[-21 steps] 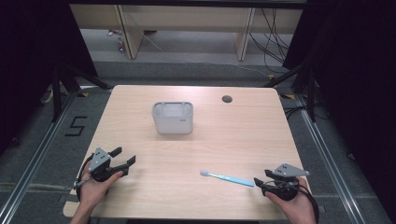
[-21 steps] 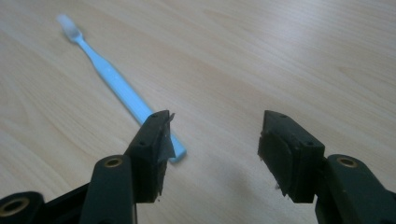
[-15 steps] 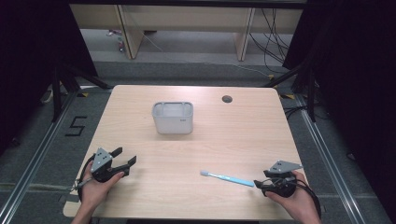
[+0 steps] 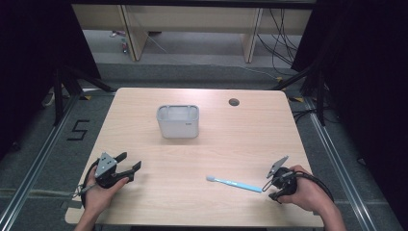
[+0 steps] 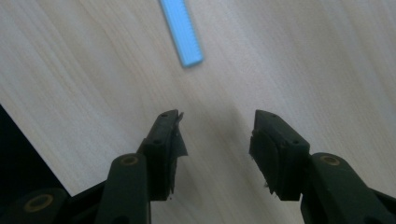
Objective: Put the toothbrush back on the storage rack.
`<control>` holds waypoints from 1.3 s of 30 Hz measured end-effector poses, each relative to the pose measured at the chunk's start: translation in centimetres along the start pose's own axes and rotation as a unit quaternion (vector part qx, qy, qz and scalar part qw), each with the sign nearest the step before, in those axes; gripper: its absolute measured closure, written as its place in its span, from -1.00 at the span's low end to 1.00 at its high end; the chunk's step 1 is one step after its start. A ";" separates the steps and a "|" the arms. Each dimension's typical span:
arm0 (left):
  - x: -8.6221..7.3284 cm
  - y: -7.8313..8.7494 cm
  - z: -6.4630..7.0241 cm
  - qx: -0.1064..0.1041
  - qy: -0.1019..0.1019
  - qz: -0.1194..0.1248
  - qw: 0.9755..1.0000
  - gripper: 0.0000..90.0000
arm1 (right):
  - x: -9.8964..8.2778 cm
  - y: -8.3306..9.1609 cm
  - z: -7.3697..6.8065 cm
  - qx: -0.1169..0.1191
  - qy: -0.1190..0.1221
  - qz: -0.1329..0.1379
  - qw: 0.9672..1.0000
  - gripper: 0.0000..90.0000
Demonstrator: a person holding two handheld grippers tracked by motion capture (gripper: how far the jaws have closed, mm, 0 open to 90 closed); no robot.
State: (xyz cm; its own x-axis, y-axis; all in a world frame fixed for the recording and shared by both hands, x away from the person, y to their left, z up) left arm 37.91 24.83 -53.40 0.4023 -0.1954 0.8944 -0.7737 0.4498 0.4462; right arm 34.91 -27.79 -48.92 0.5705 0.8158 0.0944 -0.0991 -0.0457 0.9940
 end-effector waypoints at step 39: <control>0.0 0.0 0.2 -0.005 0.001 -0.007 1.000 -0.34 | 3.7 -0.4 -0.2 0.014 0.074 -0.099 0.992 0.44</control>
State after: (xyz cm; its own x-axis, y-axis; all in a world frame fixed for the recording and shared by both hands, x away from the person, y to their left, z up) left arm 37.79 24.62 -53.41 0.4142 -0.1990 0.8881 -0.7628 0.4565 0.4580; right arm 36.94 -24.62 -48.97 0.4501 0.8862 -0.1102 0.0263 0.1102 0.9936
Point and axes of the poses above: each handheld gripper's, and its own axes: y roughly backward along the jaws, x roughly out of its top, z roughly to its right, the point moved 3 cm from there along -y, roughly forward along the jaws, and after that the axes turned 6 degrees about -z, right-handed, at the moved point
